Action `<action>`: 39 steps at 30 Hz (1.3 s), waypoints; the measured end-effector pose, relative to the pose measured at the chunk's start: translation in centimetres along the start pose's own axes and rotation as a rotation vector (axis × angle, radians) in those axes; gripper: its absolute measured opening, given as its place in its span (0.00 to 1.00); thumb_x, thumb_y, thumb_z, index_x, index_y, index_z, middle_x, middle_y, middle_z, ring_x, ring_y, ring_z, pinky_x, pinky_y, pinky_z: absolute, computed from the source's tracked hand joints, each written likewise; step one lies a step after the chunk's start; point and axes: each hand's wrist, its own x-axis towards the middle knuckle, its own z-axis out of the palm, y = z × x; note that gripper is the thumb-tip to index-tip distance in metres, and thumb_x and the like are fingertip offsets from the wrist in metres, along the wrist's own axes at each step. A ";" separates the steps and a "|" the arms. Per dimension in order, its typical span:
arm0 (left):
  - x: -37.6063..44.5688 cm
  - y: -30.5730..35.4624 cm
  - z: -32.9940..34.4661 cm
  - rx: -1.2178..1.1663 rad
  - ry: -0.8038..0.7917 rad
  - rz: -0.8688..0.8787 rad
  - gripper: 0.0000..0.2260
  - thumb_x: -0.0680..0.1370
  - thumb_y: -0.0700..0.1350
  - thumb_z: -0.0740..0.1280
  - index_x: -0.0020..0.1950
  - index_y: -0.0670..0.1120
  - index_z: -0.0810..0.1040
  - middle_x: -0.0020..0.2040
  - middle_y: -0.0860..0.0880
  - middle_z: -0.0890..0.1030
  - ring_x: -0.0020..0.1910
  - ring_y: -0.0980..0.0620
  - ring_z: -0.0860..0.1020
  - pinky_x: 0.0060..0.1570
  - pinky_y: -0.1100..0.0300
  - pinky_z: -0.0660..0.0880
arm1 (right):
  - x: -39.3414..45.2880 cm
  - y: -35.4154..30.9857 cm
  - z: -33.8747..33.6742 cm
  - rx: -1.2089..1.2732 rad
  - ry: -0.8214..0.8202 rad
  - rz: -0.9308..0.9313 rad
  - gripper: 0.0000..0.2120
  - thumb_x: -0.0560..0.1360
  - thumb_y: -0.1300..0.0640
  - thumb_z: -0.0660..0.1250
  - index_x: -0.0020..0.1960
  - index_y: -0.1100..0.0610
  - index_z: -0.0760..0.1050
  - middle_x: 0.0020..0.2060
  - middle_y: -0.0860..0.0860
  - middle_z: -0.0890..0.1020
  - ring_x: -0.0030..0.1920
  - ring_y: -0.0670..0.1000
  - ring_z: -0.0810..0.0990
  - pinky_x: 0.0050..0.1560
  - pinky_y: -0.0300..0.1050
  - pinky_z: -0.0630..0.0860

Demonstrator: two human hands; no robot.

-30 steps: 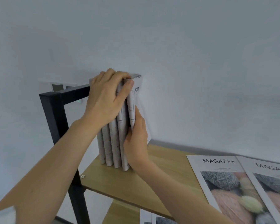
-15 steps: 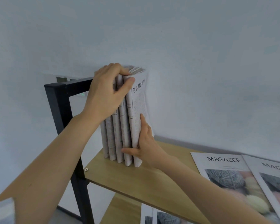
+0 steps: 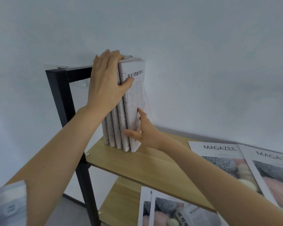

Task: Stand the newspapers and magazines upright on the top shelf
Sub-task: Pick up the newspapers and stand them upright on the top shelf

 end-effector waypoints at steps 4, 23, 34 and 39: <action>-2.2 1.2 -0.3 -0.011 -0.033 -0.030 0.35 0.72 0.48 0.72 0.75 0.45 0.62 0.78 0.45 0.57 0.78 0.44 0.51 0.76 0.45 0.51 | -3.3 -1.3 -1.7 -0.065 0.019 -0.031 0.30 0.80 0.43 0.56 0.77 0.56 0.54 0.72 0.52 0.67 0.67 0.50 0.71 0.56 0.31 0.68; -23.0 17.7 -5.9 -0.335 -0.261 -0.528 0.13 0.77 0.40 0.67 0.62 0.47 0.76 0.54 0.53 0.80 0.53 0.57 0.77 0.51 0.65 0.75 | -27.1 -1.4 -6.1 -0.120 0.050 -0.034 0.18 0.80 0.54 0.59 0.69 0.53 0.67 0.57 0.47 0.79 0.55 0.45 0.78 0.44 0.29 0.71; -34.2 25.0 -1.5 -0.501 -0.673 -0.745 0.07 0.76 0.41 0.69 0.52 0.51 0.78 0.48 0.57 0.81 0.47 0.63 0.77 0.44 0.70 0.71 | -37.6 7.1 -6.5 -0.183 -0.040 0.200 0.16 0.80 0.51 0.60 0.67 0.52 0.69 0.57 0.49 0.80 0.58 0.48 0.77 0.55 0.39 0.71; -38.5 25.4 3.8 -0.606 -0.844 -0.891 0.05 0.77 0.41 0.68 0.51 0.49 0.79 0.51 0.51 0.80 0.52 0.51 0.80 0.50 0.55 0.80 | -39.1 13.6 -5.9 -0.225 -0.077 0.365 0.17 0.80 0.53 0.59 0.67 0.54 0.70 0.60 0.50 0.79 0.60 0.50 0.77 0.59 0.41 0.71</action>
